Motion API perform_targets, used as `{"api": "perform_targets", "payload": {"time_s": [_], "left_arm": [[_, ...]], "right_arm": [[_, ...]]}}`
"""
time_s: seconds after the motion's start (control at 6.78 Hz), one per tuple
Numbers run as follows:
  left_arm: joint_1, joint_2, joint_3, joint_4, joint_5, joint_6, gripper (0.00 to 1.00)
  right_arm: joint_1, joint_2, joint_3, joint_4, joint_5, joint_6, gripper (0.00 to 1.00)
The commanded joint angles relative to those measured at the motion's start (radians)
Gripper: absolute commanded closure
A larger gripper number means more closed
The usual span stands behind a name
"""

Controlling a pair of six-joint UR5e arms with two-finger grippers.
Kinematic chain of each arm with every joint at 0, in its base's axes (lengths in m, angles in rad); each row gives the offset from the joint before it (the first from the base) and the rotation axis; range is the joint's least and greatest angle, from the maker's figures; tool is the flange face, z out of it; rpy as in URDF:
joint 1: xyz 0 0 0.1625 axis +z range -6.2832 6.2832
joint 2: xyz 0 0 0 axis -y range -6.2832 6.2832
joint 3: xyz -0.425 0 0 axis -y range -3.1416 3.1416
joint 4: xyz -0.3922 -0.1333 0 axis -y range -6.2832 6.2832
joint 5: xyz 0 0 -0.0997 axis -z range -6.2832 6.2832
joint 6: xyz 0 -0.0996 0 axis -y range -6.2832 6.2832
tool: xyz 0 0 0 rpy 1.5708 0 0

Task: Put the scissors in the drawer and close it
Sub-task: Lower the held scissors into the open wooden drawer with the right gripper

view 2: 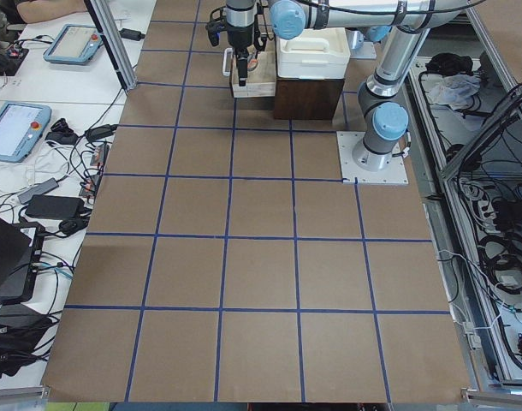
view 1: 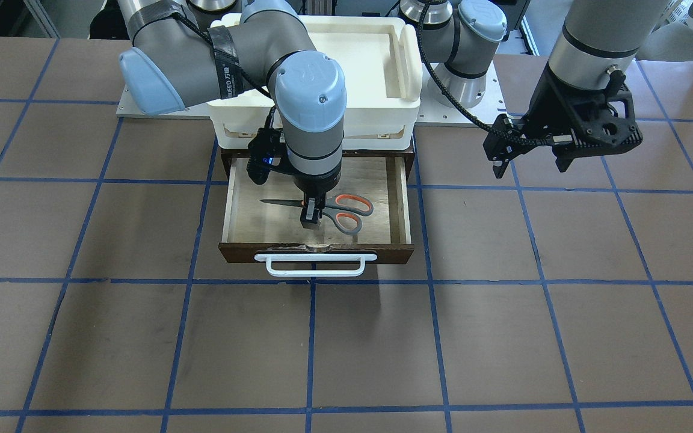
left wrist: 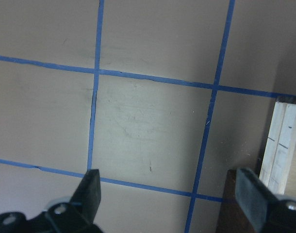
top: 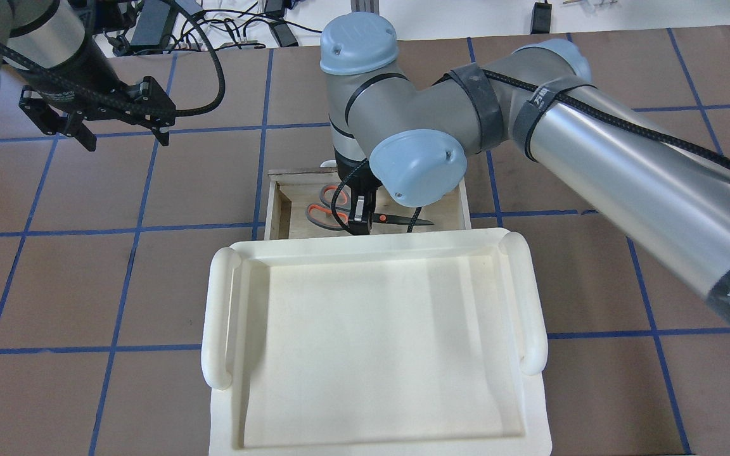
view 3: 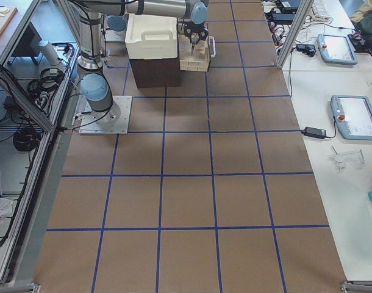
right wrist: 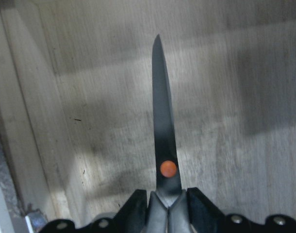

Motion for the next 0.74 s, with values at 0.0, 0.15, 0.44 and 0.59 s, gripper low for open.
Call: {"api": "perform_targets", "payload": {"time_s": [0.0, 0.15, 0.44, 0.59], "left_arm": [[0.001, 0.001, 0.02, 0.003, -0.017, 0.031, 0.0], [0.001, 0.017, 0.02, -0.009, -0.014, 0.031, 0.0], [0.0, 0.006, 0.013, -0.02, -0.022, 0.016, 0.0], [0.003, 0.007, 0.013, -0.021, -0.016, 0.019, 0.0]], "right_arm": [[0.003, -0.001, 0.024, -0.001, -0.002, -0.039, 1.0], [0.003, -0.001, 0.03, 0.0, -0.002, -0.044, 0.95], [0.003, -0.007, 0.028, -0.001, -0.002, -0.055, 0.6], [0.003, -0.007, 0.024, -0.003, -0.002, -0.075, 0.51]]}}
